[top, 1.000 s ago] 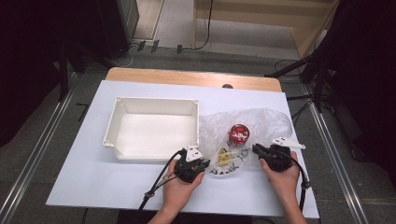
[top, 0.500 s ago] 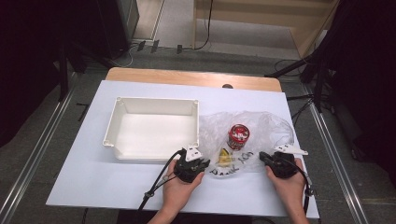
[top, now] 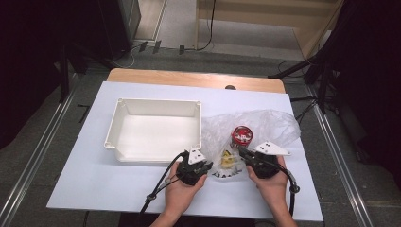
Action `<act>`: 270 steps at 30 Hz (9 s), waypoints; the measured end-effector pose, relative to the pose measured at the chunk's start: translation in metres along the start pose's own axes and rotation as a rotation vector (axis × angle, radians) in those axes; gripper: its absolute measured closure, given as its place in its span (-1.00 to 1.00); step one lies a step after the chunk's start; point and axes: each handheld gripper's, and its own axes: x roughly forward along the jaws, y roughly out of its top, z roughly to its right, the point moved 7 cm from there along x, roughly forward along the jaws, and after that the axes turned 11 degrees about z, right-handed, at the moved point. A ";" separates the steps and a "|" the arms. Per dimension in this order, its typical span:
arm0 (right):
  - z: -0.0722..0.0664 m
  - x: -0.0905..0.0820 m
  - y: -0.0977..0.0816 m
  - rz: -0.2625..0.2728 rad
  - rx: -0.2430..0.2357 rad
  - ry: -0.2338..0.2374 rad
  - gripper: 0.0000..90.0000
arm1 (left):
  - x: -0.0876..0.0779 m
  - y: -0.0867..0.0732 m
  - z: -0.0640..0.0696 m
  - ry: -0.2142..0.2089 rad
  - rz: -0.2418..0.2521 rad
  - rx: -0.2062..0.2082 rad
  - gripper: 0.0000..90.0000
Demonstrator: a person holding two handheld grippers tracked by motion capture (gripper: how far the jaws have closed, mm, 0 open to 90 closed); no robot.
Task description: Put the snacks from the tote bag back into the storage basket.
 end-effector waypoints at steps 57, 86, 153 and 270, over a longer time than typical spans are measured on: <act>0.034 -0.006 0.037 0.070 0.075 -0.052 -0.44 | -0.011 0.007 0.004 -0.042 0.074 -0.011 0.95; -0.055 0.008 0.068 0.245 0.000 0.082 0.26 | -0.004 0.001 0.002 -0.023 0.034 -0.031 1.00; 0.031 0.026 0.014 0.069 0.109 -0.117 -0.61 | 0.014 0.008 -0.005 0.060 0.003 -0.038 1.00; -0.006 0.010 0.071 0.138 0.066 -0.081 -0.41 | -0.194 0.012 -0.148 0.110 0.341 -0.012 -1.00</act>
